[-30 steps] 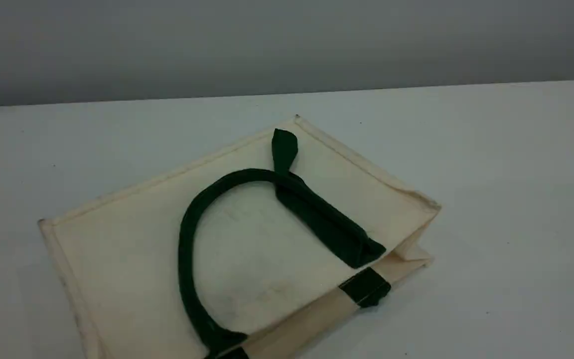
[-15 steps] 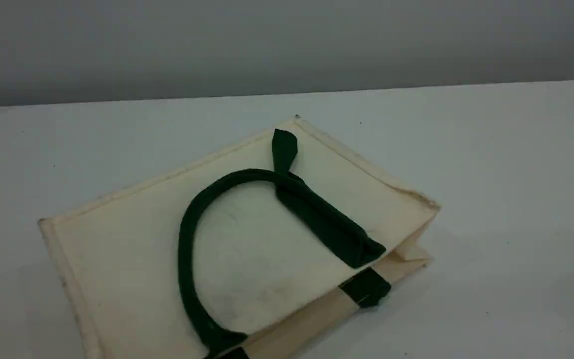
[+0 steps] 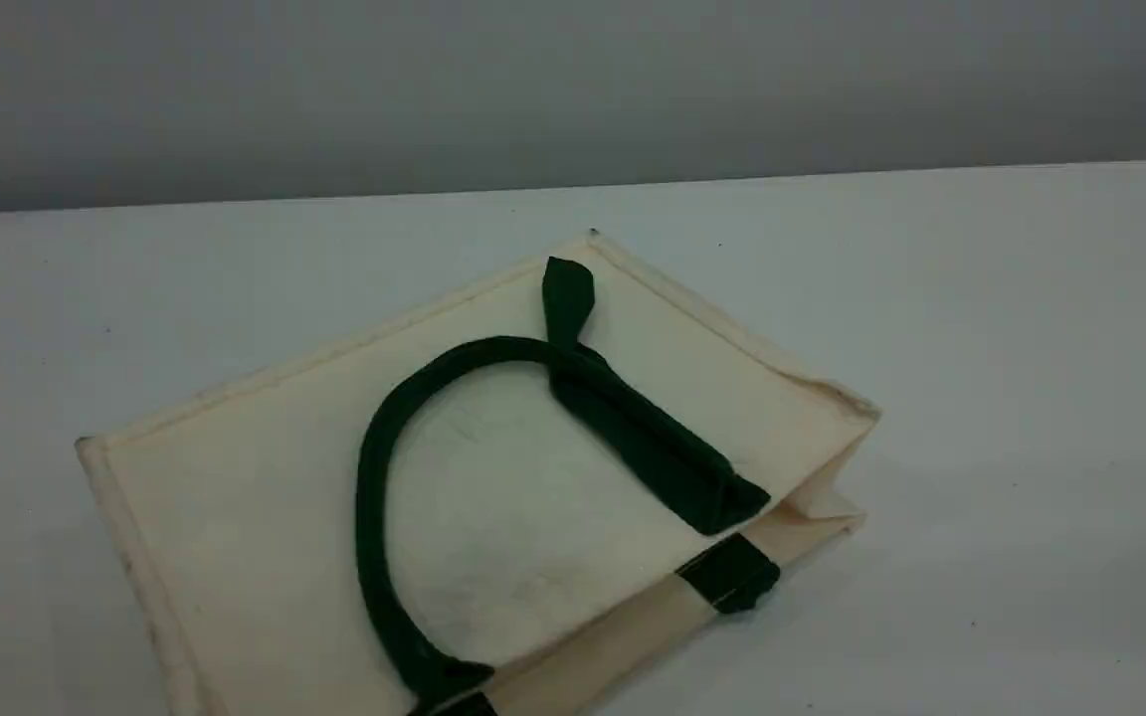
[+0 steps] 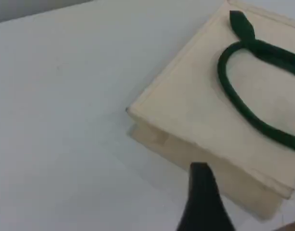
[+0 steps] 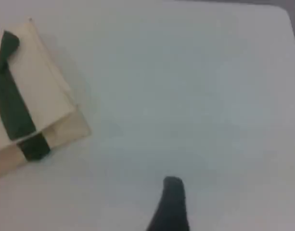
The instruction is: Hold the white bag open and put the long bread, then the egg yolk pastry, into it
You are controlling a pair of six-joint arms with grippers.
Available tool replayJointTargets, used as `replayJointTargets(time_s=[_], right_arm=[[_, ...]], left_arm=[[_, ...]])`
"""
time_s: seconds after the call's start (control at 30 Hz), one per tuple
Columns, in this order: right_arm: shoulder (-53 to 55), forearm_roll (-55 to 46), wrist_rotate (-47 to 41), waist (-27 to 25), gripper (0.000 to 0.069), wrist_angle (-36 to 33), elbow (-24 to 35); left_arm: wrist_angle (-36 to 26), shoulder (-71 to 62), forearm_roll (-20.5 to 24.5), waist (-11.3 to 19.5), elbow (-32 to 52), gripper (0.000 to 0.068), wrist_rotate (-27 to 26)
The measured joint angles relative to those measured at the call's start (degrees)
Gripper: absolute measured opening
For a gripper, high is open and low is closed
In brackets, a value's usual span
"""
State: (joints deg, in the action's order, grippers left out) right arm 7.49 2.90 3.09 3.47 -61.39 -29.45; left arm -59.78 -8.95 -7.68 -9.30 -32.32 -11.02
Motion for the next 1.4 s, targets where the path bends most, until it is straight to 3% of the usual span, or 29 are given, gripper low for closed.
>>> replayJointTargets(time_s=[0.3, 0.77, 1.4], right_arm=[[0.0, 1.4, 0.0, 0.0, 0.0580, 0.5, 0.5], [0.0, 1.3, 0.0, 0.0, 0.0580, 0.4, 0.5], [-0.2, 1.4, 0.0, 0.0, 0.0580, 0.3, 0.5]], left_arm=[[0.1, 0.0, 0.5, 0.0, 2.0, 0.0433, 0.1], [-3.3, 0.0, 9.2, 0.0, 2.8, 0.0433, 12.5], [-3.2, 0.0, 9.1, 0.0, 2.8, 0.0433, 12.6]])
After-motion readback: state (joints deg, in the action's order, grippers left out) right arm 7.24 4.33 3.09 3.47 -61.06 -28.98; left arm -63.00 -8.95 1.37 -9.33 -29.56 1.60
